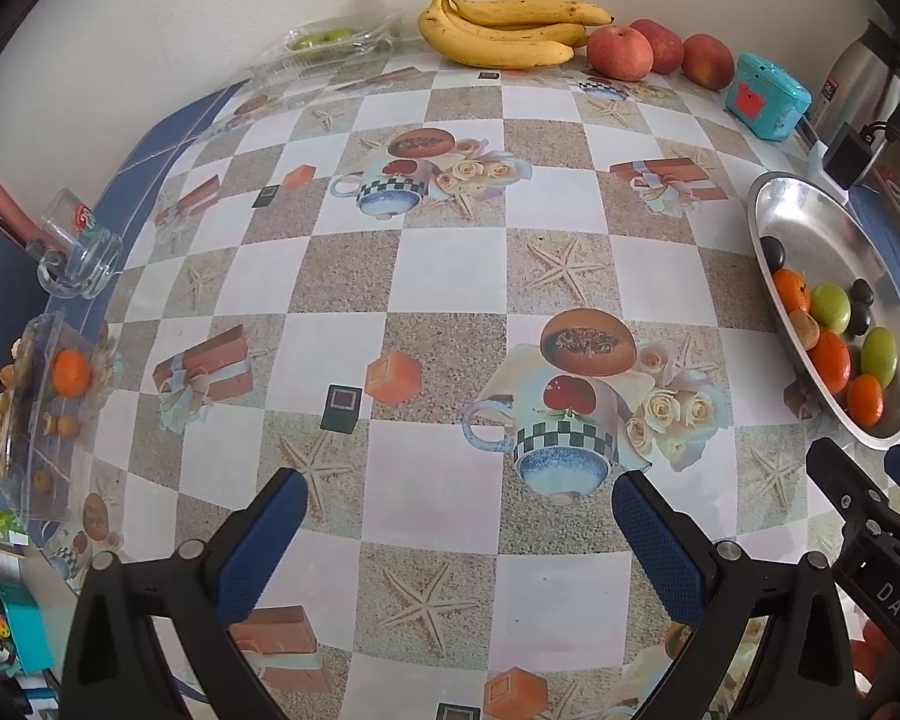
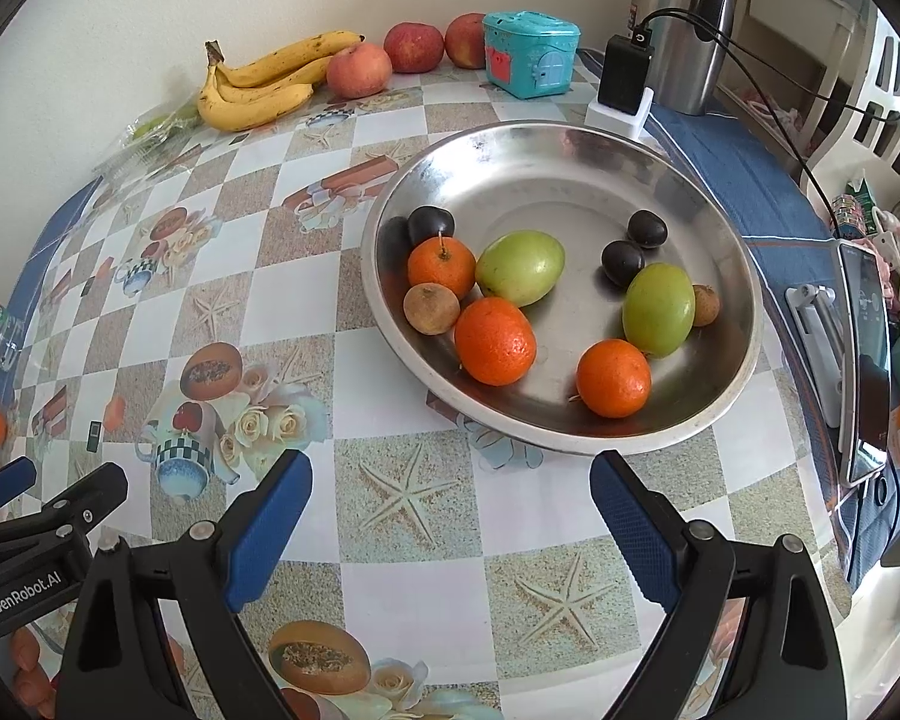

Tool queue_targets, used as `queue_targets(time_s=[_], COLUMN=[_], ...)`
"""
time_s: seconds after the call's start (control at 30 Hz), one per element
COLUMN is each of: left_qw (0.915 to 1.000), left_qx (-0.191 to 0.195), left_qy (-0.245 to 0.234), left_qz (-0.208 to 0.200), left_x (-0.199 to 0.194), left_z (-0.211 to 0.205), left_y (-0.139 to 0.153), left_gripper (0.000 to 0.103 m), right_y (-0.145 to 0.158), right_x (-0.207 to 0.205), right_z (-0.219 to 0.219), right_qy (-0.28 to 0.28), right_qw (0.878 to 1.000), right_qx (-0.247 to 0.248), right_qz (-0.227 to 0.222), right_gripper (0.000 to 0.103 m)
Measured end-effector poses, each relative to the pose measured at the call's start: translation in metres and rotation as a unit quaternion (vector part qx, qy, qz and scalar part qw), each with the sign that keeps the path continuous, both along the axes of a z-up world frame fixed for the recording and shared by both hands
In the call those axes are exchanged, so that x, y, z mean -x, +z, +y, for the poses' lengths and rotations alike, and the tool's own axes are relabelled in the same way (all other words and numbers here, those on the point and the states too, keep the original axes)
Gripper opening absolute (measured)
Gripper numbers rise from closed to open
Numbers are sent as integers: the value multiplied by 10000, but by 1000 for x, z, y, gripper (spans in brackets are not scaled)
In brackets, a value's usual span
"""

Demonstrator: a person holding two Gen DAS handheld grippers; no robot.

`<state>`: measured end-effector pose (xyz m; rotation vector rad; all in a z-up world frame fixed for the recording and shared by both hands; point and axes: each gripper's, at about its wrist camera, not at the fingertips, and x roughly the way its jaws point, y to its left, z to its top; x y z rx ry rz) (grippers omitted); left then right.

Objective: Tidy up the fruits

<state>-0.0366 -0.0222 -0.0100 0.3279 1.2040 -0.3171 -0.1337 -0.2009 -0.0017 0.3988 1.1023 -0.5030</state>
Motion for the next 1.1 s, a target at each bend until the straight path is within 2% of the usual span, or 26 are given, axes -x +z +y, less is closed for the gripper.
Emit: queue_targets(time_s=[1.1], left_qw=[10000], left_qx=[-32], left_qy=[-52], left_qz=[-26], left_x=[0], left_z=[-1], left_y=[0], left_gripper=[103], right_y=[-4], right_x=[0], right_z=[0], right_qy=[-1], right_qw=[10000], right_qx=[-8], right_qz=[83], right_gripper=[94])
